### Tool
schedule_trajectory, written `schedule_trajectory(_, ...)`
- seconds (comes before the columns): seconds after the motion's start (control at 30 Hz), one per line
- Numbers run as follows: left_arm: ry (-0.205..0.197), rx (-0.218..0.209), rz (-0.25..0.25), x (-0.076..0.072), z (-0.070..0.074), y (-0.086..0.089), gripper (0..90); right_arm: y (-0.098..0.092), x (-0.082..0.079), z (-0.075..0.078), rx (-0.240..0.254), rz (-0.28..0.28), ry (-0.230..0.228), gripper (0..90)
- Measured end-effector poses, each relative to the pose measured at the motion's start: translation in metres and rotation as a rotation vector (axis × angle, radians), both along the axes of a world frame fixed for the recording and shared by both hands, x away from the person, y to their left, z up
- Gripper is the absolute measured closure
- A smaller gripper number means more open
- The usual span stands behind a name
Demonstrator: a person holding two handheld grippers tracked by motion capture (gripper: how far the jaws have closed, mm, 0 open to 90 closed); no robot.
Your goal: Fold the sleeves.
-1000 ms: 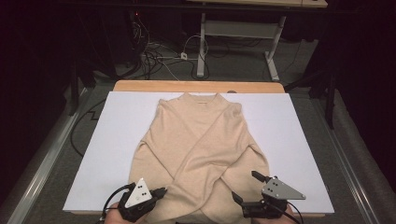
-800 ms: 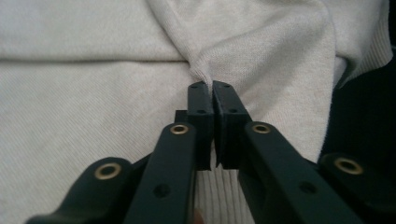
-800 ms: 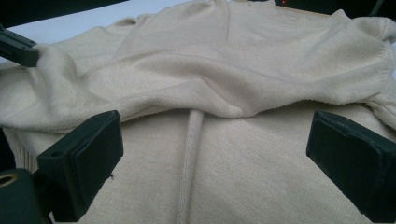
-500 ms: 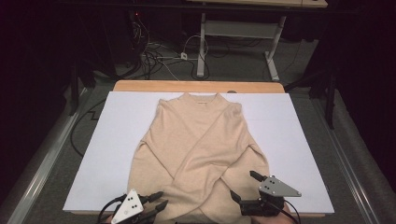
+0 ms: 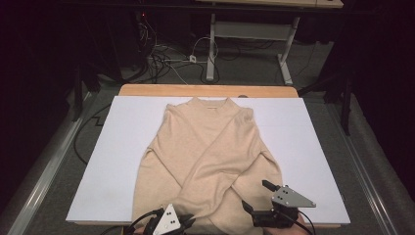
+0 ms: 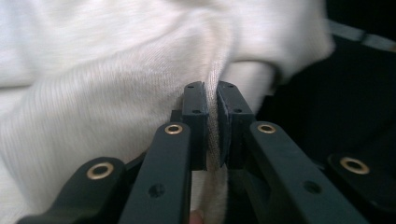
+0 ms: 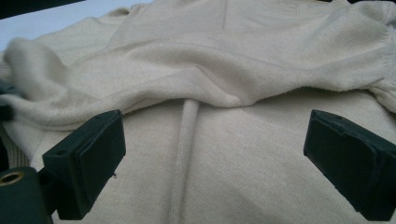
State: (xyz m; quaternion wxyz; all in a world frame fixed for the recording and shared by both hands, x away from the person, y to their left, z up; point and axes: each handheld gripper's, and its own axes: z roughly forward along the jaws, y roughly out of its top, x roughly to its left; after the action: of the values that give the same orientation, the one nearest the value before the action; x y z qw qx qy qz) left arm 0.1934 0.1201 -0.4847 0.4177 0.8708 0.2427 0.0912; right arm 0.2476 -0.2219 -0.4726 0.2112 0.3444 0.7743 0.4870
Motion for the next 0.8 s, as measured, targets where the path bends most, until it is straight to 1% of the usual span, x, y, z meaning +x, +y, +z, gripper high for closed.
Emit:
schedule_trajectory(0.1,0.015,-0.027,-0.04,-0.01,0.003,-0.003,81.0,-0.002,0.0,0.001,0.003,-0.006,-0.003,6.7)
schedule_trajectory(0.13,0.041,-0.041,-0.05,-0.012,0.004,-0.005,81.0,-0.002,0.0,0.001,0.002,-0.008,-0.002,6.7)
schedule_trajectory(0.17,0.055,-0.064,-0.057,-0.013,0.005,-0.005,80.9,-0.002,0.0,0.001,0.004,-0.01,-0.004,6.8)
schedule_trajectory(0.2,0.057,-0.072,-0.064,-0.015,0.006,-0.006,80.8,-0.002,-0.001,0.001,0.004,-0.01,-0.004,6.8)
schedule_trajectory(0.27,0.044,-0.065,-0.067,-0.016,0.007,-0.008,80.4,-0.001,-0.001,0.002,0.001,-0.007,-0.008,6.8)
schedule_trajectory(0.3,0.049,-0.071,-0.063,-0.015,0.008,-0.008,79.6,0.0,-0.001,0.002,0.002,-0.007,-0.007,6.9)
schedule_trajectory(0.33,0.061,-0.083,-0.065,-0.015,0.009,-0.007,76.2,0.0,-0.001,0.002,0.001,-0.007,-0.007,6.9)
schedule_trajectory(0.37,0.064,-0.093,-0.07,-0.014,0.01,-0.006,72.9,0.0,-0.001,0.002,0.001,-0.007,-0.008,6.9)
schedule_trajectory(0.4,0.058,-0.1,-0.069,-0.014,0.012,-0.006,68.5,0.0,-0.001,0.002,0.001,-0.007,-0.007,6.9)
schedule_trajectory(0.43,0.048,-0.12,-0.064,-0.014,0.016,-0.004,64.2,-0.001,-0.001,0.002,0.001,-0.007,-0.007,6.9)
schedule_trajectory(0.47,0.04,-0.139,-0.046,-0.012,0.02,-0.001,59.0,-0.001,-0.001,0.002,0.001,-0.008,-0.008,6.9)
schedule_trajectory(0.5,0.029,-0.149,-0.026,-0.01,0.022,0.001,55.3,-0.001,-0.001,0.003,0.0,-0.009,-0.01,7.0)
schedule_trajectory(0.53,0.018,-0.156,0.008,-0.005,0.025,0.004,53.1,-0.002,-0.002,0.003,-0.001,-0.009,-0.012,7.0)
schedule_trajectory(0.57,0.019,-0.165,0.056,0.004,0.029,0.009,52.8,-0.002,-0.002,0.003,0.001,-0.011,-0.012,7.0)
schedule_trajectory(0.6,0.023,-0.169,0.087,0.013,0.031,0.012,47.9,-0.003,-0.002,0.003,0.003,-0.014,-0.011,7.0)
schedule_trajectory(0.63,0.026,-0.158,0.105,0.023,0.032,0.014,45.6,-0.003,-0.002,0.003,0.002,-0.014,-0.012,7.1)
schedule_trajectory(0.67,0.028,-0.143,0.12,0.031,0.033,0.015,45.6,-0.003,-0.002,0.003,0.002,-0.015,-0.013,7.1)
schedule_trajectory(0.73,0.015,-0.086,0.149,0.051,0.032,0.012,45.6,-0.003,-0.002,0.004,0.001,-0.012,-0.015,7.2)
schedule_trajectory(0.77,0.015,-0.047,0.161,0.064,0.029,0.008,45.9,-0.003,-0.001,0.004,0.001,-0.012,-0.016,7.2)
schedule_trajectory(0.8,0.024,-0.018,0.17,0.074,0.026,0.005,46.1,-0.003,-0.001,0.004,0.002,-0.013,-0.014,7.3)
